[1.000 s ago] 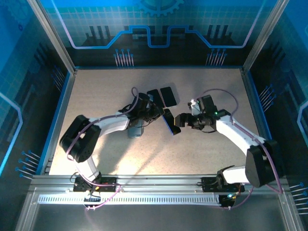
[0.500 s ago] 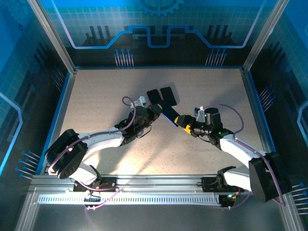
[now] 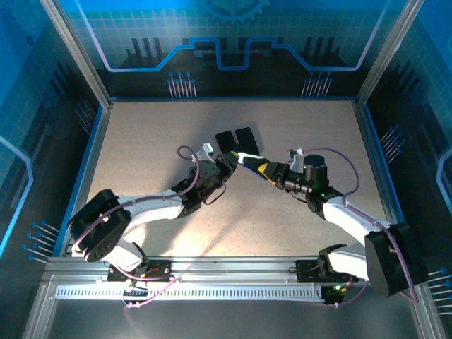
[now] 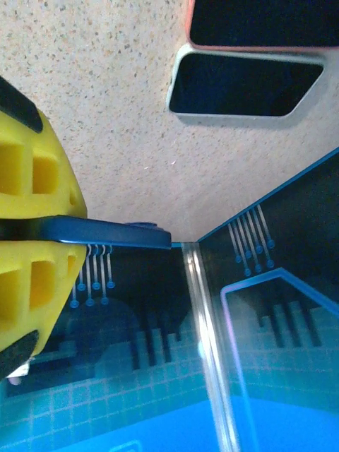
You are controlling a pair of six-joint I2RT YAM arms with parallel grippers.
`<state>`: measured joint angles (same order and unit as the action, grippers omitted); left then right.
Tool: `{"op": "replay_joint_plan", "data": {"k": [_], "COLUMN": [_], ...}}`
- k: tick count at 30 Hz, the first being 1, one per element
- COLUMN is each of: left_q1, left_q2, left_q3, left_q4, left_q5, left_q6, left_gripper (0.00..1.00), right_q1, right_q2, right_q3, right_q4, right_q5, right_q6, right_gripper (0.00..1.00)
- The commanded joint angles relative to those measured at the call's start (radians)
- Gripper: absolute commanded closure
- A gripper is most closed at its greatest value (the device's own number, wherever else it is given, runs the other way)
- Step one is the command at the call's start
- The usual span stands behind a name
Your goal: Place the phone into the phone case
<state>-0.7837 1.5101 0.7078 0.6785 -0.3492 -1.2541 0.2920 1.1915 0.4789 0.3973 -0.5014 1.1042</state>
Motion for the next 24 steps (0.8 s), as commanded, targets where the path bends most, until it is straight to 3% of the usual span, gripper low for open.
{"op": "replay_joint_plan", "data": {"k": [1,7,10,15,20,22,24], "left_q1": [-0.013,0.000,0.023,0.075,0.127,0.157,0.195], "left_q2": [-0.025,-0.059,-0.072,-0.096,-0.169,-0.207,-0.233], "left_q3": [-0.003,0.012,0.002,-0.030,-0.090,-0.095,-0.061], "left_q4": [-0.011,-0.165,-0.201,-0.251,-0.366,-0.488,-0.718], "left_q5": [0.020,0.038,0.063,0.116,0.134,0.137,0.121], "left_q6": [-0.012,0.020,0.015,0.021,0.062,0.101,0.153], "left_gripper": [0.95,0.78,0.66,0.57,0.55,0.54,0.56], "right_q1": [0.009,0.008,0.008,0.006,0.001,-0.001,-0.003], "right_q2": [-0.011,-0.062,-0.080,-0.110,-0.126,-0.129,-0.124], "right_q3": [0.038,0.057,0.074,0.090,0.114,0.115,0.115], "right_q4": [0.018,-0.058,-0.113,-0.174,-0.234,-0.240,-0.244], "right_q5": [0.008,0.026,0.025,0.026,0.023,0.019,0.009], "right_q6": [-0.043,-0.072,-0.090,-0.107,-0.133,-0.140,-0.142], "right_gripper": [0.84,1.00,1.00,1.00,1.00,1.00,1.00]}}
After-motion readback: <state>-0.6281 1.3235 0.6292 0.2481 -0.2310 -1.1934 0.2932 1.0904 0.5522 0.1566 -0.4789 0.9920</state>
